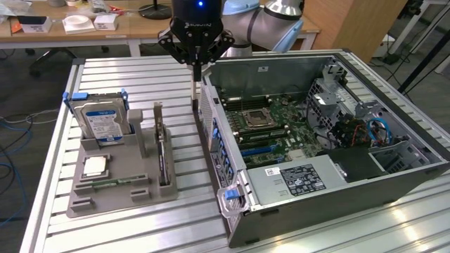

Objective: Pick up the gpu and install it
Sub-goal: 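Reach for the gpu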

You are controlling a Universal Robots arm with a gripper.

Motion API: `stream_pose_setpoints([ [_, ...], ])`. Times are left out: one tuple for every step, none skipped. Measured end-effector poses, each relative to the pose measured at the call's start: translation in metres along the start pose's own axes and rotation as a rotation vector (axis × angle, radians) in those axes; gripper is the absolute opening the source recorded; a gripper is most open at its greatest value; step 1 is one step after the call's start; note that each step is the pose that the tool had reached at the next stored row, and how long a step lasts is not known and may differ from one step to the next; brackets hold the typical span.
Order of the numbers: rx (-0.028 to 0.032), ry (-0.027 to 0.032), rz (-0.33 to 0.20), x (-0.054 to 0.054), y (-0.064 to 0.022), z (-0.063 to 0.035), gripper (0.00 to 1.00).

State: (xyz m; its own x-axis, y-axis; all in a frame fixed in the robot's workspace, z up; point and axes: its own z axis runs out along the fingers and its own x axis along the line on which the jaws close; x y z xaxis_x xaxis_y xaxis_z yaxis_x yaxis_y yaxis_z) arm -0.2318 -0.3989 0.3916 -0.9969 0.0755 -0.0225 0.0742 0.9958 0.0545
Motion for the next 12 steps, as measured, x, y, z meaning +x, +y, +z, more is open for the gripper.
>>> stream_pose_setpoints([
  [-0.0001,-0.0001,0.000,0.0006,0.0000,0.0000,0.11],
  [0.0000,-0.0001,0.000,0.0011,-0.0001,0.0000,0.11],
  [0.0001,0.0000,0.000,0.0018,-0.0001,-0.0001,0.11],
  [0.0000,-0.0001,0.000,0.0025,-0.0002,0.0000,0.11],
  [0.0000,-0.0001,0.000,0.0031,-0.0002,0.0000,0.11],
  [0.0000,-0.0001,0.000,0.0039,-0.0003,-0.0001,0.11],
  [0.0000,-0.0001,0.000,0.0046,-0.0003,-0.0001,0.11],
  [0.0000,-0.0001,0.000,0.0048,-0.0003,-0.0001,0.11],
  [0.0001,0.0000,0.000,0.0054,-0.0004,-0.0002,0.11],
  [0.0000,-0.0001,0.000,0.0061,-0.0005,-0.0002,0.11],
  [0.0000,-0.0001,0.000,0.0067,-0.0005,-0.0001,0.11],
  [0.0000,-0.0001,0.000,0.0073,-0.0005,-0.0002,0.11],
])
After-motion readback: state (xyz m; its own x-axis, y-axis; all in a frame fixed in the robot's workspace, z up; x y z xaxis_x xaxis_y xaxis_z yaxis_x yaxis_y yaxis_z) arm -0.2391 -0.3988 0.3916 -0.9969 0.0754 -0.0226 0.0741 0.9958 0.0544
